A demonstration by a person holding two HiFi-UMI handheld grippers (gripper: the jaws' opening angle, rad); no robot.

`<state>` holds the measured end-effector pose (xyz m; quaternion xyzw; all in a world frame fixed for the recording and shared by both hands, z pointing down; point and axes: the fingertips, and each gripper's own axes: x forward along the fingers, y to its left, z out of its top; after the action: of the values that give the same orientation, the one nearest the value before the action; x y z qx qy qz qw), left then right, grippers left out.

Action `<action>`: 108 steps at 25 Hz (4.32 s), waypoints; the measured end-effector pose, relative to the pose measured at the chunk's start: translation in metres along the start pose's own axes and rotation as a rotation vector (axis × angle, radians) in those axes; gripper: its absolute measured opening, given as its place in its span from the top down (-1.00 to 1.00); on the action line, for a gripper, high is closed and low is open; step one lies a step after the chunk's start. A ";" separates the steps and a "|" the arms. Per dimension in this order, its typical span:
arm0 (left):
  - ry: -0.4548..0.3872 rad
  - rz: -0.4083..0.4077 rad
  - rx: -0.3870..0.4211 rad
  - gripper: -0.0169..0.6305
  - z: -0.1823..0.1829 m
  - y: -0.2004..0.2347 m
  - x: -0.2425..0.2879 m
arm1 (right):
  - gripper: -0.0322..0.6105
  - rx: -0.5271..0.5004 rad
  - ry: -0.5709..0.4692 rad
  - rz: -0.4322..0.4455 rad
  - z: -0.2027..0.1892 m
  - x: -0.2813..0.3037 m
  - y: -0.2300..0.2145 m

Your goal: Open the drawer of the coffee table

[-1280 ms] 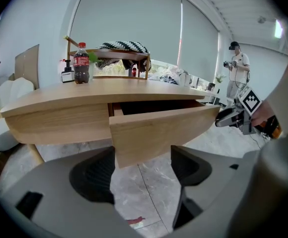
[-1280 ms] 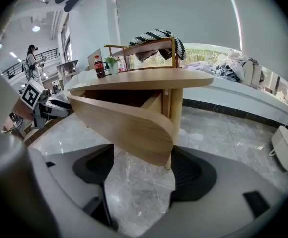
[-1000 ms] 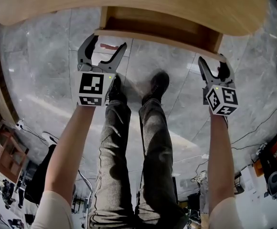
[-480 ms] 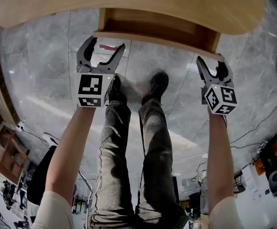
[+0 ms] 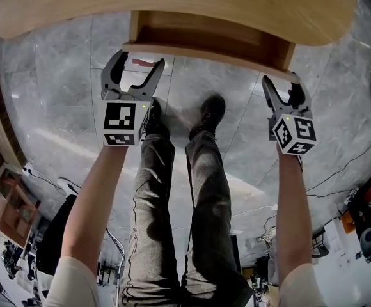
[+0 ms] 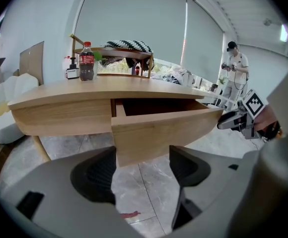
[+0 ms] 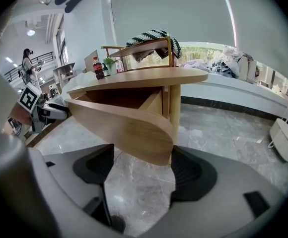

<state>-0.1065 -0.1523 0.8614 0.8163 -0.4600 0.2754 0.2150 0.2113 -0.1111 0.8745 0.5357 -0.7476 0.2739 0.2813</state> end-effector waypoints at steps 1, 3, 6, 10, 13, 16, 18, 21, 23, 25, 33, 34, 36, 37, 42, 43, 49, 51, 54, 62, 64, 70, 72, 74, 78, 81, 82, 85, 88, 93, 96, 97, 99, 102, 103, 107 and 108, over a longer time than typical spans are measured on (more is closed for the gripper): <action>0.003 -0.001 -0.001 -0.14 -0.003 -0.001 -0.002 | -0.27 -0.005 0.005 0.003 -0.003 -0.002 0.002; 0.005 -0.007 -0.001 -0.14 -0.006 -0.004 -0.006 | -0.27 -0.006 0.011 0.009 -0.008 -0.007 0.005; 0.001 -0.006 -0.013 -0.14 -0.004 -0.005 -0.008 | -0.27 0.011 0.004 0.008 -0.006 -0.009 0.005; 0.015 -0.005 -0.019 -0.14 -0.009 -0.006 -0.011 | -0.27 0.017 0.012 0.008 -0.010 -0.011 0.008; 0.029 -0.006 -0.019 -0.14 -0.017 -0.007 -0.013 | -0.27 0.000 0.025 0.018 -0.017 -0.013 0.010; 0.028 -0.005 -0.023 -0.14 -0.017 -0.006 -0.013 | -0.27 0.003 0.021 0.013 -0.017 -0.013 0.010; 0.026 0.000 -0.029 -0.14 -0.017 -0.005 -0.013 | -0.27 0.017 0.014 0.005 -0.016 -0.012 0.010; 0.031 0.002 -0.039 -0.14 -0.016 -0.005 -0.011 | -0.27 0.031 0.012 0.005 -0.017 -0.011 0.010; 0.043 0.000 -0.045 -0.14 -0.018 -0.006 -0.010 | -0.28 0.032 0.018 0.010 -0.018 -0.010 0.010; 0.048 -0.005 -0.044 -0.14 -0.018 -0.007 -0.012 | -0.28 0.030 0.023 0.013 -0.019 -0.011 0.011; 0.054 -0.004 -0.033 -0.14 -0.005 -0.006 -0.019 | -0.28 0.003 0.022 0.014 -0.004 -0.019 0.011; 0.056 -0.003 -0.029 -0.14 -0.003 -0.006 -0.021 | -0.28 -0.001 0.023 0.016 -0.002 -0.021 0.012; 0.063 -0.007 -0.026 -0.14 0.001 -0.007 -0.023 | -0.27 -0.008 0.028 0.024 0.002 -0.023 0.014; 0.068 -0.010 -0.025 -0.14 0.002 -0.007 -0.023 | -0.27 -0.013 0.032 0.028 0.003 -0.023 0.014; 0.074 -0.008 0.003 -0.14 0.015 -0.007 -0.026 | -0.28 -0.013 0.033 0.015 0.013 -0.031 0.011; 0.074 -0.007 0.006 -0.14 0.019 -0.008 -0.029 | -0.28 -0.012 0.033 0.014 0.016 -0.035 0.012; 0.073 0.000 -0.005 -0.14 0.050 -0.016 -0.055 | -0.27 0.022 0.039 -0.006 0.034 -0.073 0.015; 0.078 0.001 -0.010 -0.14 0.058 -0.022 -0.069 | -0.27 0.040 0.039 -0.010 0.039 -0.090 0.021; 0.086 -0.015 -0.019 -0.14 0.070 -0.034 -0.088 | -0.27 0.049 0.046 -0.007 0.049 -0.110 0.030; 0.099 -0.075 0.040 -0.04 0.140 -0.060 -0.150 | -0.05 0.097 0.037 -0.024 0.114 -0.171 0.045; 0.085 -0.072 0.053 0.03 0.169 -0.061 -0.164 | 0.07 0.114 0.011 -0.021 0.139 -0.191 0.044; 0.025 -0.038 0.017 0.17 0.254 -0.060 -0.208 | 0.18 0.072 -0.027 0.001 0.200 -0.251 0.043; 0.008 -0.036 0.017 0.20 0.275 -0.062 -0.224 | 0.23 0.069 -0.036 -0.004 0.213 -0.270 0.041; -0.012 -0.030 0.009 0.24 0.294 -0.065 -0.237 | 0.29 0.064 -0.052 -0.005 0.228 -0.284 0.039; -0.020 -0.032 0.019 0.30 0.324 -0.083 -0.253 | 0.50 0.083 -0.088 0.026 0.262 -0.307 0.035; -0.021 -0.045 0.038 0.36 0.342 -0.102 -0.274 | 0.58 0.087 -0.101 0.049 0.284 -0.331 0.043; -0.028 -0.041 0.035 0.37 0.350 -0.106 -0.280 | 0.58 0.079 -0.110 0.049 0.293 -0.337 0.044; -0.042 -0.013 0.027 0.43 0.365 -0.112 -0.301 | 0.60 0.082 -0.137 0.032 0.311 -0.356 0.041; -0.059 0.014 0.042 0.48 0.377 -0.118 -0.321 | 0.66 0.065 -0.158 0.047 0.323 -0.374 0.042; -0.110 0.047 0.041 0.55 0.399 -0.120 -0.348 | 0.73 -0.027 -0.180 0.105 0.338 -0.394 0.054; -0.132 0.057 0.060 0.59 0.411 -0.119 -0.358 | 0.76 -0.069 -0.205 0.115 0.354 -0.403 0.057; -0.142 0.059 0.066 0.61 0.416 -0.120 -0.363 | 0.76 -0.078 -0.218 0.114 0.361 -0.407 0.057; -0.157 0.061 0.065 0.64 0.424 -0.121 -0.375 | 0.78 -0.093 -0.244 0.110 0.373 -0.415 0.059; -0.176 0.055 0.039 0.69 0.430 -0.120 -0.392 | 0.78 -0.108 -0.277 0.097 0.385 -0.427 0.064; -0.188 0.051 0.037 0.71 0.430 -0.120 -0.399 | 0.79 -0.113 -0.283 0.091 0.387 -0.431 0.066; -0.208 0.031 0.052 0.77 0.425 -0.116 -0.426 | 0.79 -0.131 -0.301 0.064 0.386 -0.451 0.080; -0.207 0.023 0.053 0.78 0.422 -0.116 -0.433 | 0.79 -0.134 -0.305 0.058 0.385 -0.458 0.084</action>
<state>-0.0834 -0.0773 0.2507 0.8404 -0.4817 0.2042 0.1416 0.2044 -0.0655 0.2723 0.5292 -0.8135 0.1467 0.1916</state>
